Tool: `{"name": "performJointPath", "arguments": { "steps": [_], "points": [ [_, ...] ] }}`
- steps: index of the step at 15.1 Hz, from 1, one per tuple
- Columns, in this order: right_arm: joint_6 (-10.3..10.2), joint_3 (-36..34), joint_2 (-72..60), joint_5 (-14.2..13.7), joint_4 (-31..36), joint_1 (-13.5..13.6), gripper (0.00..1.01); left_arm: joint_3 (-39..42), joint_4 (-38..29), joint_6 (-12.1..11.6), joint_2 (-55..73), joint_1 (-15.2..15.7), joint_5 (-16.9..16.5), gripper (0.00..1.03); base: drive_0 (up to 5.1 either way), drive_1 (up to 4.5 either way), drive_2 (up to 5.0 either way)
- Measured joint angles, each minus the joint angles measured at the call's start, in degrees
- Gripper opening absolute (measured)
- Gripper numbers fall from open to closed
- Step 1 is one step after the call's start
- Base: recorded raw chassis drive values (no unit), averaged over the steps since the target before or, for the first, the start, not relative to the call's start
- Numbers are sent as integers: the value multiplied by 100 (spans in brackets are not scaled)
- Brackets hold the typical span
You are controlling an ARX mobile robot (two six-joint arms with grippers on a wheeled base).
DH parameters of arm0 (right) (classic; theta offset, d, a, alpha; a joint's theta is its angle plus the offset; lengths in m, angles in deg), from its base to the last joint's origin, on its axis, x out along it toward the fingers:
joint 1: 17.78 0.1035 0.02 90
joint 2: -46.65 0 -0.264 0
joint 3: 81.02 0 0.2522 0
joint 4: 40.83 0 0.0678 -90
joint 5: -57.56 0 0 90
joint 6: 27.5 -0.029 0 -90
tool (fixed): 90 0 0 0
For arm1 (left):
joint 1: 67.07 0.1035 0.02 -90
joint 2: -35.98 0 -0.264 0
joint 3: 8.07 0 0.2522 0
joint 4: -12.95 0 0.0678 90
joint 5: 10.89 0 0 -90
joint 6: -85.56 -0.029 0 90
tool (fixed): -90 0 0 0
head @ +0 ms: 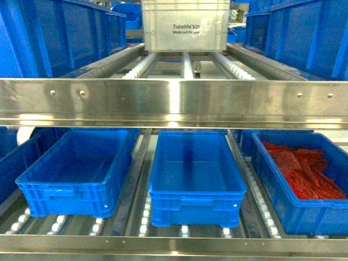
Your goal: Sort blue parts and orange caps into right shelf containers
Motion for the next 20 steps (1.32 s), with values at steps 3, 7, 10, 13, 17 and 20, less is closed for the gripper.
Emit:
{"name": "performJointPath", "arguments": {
  "steps": [3, 7, 10, 13, 17, 20],
  "points": [
    [0, 0, 0, 0, 17, 0, 44, 0, 0, 0, 0, 0, -2, 42, -483, 253, 253],
    [0, 0, 0, 0, 2, 0, 44, 0, -2, 0, 0, 0, -4, 42, -486, 250, 250],
    [0, 0, 0, 0, 2, 0, 44, 0, -7, 0, 0, 0, -7, 42, -489, 248, 248],
    [0, 0, 0, 33, 22, 0, 44, 2, 9, 2, 0, -4, 44, 42, 0, 0, 0],
    [0, -2, 0, 4, -7, 0, 44, 2, -2, 0, 0, -4, -4, 42, 0, 0, 0],
    [0, -2, 0, 2, -2, 0, 44, 2, 0, 0, 0, -4, -2, 42, 0, 0, 0]
  ]
}}
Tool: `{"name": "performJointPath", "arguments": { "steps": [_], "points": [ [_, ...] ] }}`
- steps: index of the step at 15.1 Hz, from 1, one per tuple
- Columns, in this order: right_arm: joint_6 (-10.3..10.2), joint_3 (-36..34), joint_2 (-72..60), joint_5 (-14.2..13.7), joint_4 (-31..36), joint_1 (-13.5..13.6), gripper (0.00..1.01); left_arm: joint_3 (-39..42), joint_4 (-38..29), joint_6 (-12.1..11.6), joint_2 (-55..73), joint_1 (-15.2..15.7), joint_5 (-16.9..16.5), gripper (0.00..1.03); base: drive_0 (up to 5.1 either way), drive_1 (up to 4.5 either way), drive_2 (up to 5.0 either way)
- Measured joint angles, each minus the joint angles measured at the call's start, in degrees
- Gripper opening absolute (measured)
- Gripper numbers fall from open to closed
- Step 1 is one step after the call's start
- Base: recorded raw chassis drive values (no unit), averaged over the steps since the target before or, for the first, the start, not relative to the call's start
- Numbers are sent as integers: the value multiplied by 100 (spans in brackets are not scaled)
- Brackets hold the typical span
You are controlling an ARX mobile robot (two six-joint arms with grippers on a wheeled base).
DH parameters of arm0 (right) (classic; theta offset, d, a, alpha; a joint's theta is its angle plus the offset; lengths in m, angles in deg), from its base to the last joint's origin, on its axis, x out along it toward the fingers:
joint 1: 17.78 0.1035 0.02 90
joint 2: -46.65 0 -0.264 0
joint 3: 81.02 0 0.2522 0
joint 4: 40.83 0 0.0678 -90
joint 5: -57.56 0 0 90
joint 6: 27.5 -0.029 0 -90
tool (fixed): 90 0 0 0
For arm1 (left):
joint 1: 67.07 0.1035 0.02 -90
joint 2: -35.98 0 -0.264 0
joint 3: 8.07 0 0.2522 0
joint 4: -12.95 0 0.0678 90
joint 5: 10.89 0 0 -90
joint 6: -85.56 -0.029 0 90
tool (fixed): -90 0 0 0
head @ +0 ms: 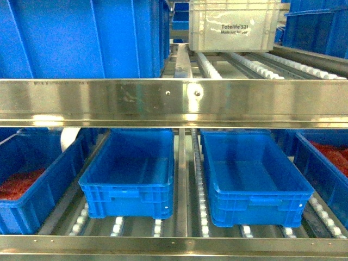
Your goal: Sort blue parts and orange caps into right shelf containers
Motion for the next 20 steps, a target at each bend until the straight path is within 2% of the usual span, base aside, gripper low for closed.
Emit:
{"name": "performJointPath", "arguments": {
  "steps": [20],
  "points": [
    [2, 2, 0, 2, 2, 0, 44, 0, 2, 2, 0, 0, 0, 42, 0, 0, 0]
  ]
}}
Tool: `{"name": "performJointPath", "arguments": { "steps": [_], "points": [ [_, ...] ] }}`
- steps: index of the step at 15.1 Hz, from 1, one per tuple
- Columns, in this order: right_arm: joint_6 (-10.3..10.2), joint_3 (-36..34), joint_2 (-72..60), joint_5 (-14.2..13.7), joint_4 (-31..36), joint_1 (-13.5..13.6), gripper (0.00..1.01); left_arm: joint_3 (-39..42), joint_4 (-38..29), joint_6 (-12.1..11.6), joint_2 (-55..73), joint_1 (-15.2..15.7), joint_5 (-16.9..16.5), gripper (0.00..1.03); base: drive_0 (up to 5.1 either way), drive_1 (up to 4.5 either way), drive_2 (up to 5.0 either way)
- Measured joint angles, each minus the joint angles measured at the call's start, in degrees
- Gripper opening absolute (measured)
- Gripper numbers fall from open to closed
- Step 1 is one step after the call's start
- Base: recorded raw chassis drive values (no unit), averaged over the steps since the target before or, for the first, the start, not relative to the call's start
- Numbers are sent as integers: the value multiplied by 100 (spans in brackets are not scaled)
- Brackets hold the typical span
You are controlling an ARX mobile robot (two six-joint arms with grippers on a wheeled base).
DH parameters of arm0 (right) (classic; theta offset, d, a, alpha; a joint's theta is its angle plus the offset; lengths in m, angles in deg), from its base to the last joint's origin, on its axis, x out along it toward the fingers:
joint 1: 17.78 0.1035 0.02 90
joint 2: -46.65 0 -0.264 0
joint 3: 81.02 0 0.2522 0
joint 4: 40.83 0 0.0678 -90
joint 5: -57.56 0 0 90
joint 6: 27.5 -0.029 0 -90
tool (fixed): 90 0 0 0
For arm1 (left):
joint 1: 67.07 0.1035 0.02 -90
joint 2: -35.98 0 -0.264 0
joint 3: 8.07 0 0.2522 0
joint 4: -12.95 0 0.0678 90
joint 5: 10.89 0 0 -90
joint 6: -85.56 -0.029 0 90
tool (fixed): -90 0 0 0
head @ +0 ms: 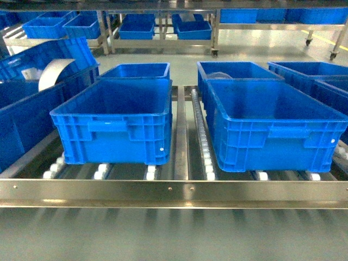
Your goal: Sort blue parts and orange caps into right shelf containers
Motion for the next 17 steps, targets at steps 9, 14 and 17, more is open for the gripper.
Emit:
{"name": "performJointPath", "arguments": {
  "steps": [9, 14, 17],
  "points": [
    [0, 0, 0, 0, -13, 0, 44, 0, 9, 0, 0, 0, 4, 42, 0, 0, 0],
    [0, 0, 0, -2, 0, 0, 44, 0, 2, -2, 0, 0, -2, 42, 0, 0, 0],
    [0, 0, 0, -2, 0, 0, 44, 0, 0, -2, 0, 0, 0, 42, 0, 0, 0]
  ]
}}
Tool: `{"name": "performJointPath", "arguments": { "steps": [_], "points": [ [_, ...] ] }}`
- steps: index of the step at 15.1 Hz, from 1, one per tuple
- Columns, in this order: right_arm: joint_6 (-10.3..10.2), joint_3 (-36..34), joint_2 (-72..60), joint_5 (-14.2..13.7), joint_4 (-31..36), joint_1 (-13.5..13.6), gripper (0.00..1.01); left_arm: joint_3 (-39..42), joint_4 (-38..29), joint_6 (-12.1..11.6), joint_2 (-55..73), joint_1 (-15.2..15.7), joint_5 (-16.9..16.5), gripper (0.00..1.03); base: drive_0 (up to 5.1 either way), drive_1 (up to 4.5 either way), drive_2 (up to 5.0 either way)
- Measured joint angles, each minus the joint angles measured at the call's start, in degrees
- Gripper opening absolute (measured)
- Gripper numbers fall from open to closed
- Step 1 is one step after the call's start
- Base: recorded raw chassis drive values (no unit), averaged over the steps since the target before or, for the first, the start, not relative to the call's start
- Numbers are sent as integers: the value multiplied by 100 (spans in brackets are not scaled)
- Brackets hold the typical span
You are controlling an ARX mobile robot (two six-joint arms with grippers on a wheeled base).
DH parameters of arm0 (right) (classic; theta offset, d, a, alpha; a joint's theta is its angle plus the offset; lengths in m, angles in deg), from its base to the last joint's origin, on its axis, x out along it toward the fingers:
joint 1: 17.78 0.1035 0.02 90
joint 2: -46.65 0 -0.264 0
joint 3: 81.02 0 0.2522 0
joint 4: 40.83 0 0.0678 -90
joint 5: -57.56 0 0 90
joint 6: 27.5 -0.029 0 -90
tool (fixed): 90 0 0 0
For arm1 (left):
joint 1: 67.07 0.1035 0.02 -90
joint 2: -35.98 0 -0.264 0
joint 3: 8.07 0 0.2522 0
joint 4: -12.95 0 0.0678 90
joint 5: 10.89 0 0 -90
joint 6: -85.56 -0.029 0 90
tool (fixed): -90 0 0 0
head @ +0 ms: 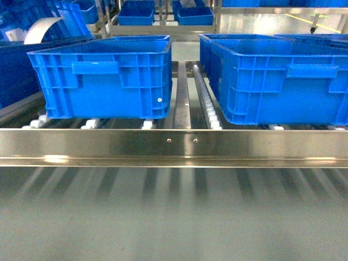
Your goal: Sort blue parts and orange caps into right shelf containers
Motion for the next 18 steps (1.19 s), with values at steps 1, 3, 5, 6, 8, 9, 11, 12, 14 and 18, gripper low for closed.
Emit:
{"name": "performJointPath", "arguments": {
  "steps": [1, 3, 5, 6, 8, 9, 11, 12, 14, 18],
  "points": [
    [0, 0, 0, 0, 0, 0, 44, 0, 0, 0, 0, 0, -2, 42, 0, 0, 0],
    [0, 0, 0, -2, 20, 0, 44, 0, -31, 0, 0, 0, -2, 42, 6, 218, -205],
    [0, 0, 0, 0, 4, 0, 44, 0, -4, 0, 0, 0, -2, 42, 10, 434, -414],
    [0, 0, 0, 0, 4, 0, 44, 0, -2, 0, 0, 0, -2, 42, 9, 433, -416],
    [0, 0, 0, 0, 17, 0, 44, 0, -2, 0, 0, 0, 2, 42, 4, 428, -420],
    [0, 0, 0, 0, -9, 0, 44, 0, -2, 0, 0, 0, -4, 42, -7, 417, -431],
    [0, 0, 0, -2, 7, 0, 44, 0, -9, 0, 0, 0, 0, 42, -2, 422, -427],
    [0, 0, 0, 0, 4, 0, 44, 0, -15, 0, 0, 0, 0, 42, -9, 417, -435],
    [0, 0, 0, 0, 7, 0, 44, 0, -11, 0, 0, 0, -2, 42, -7, 419, -433],
    [0, 0, 0, -2, 0, 0, 44, 0, -2, 0, 0, 0, 2, 42, 0, 0, 0]
  ]
}}
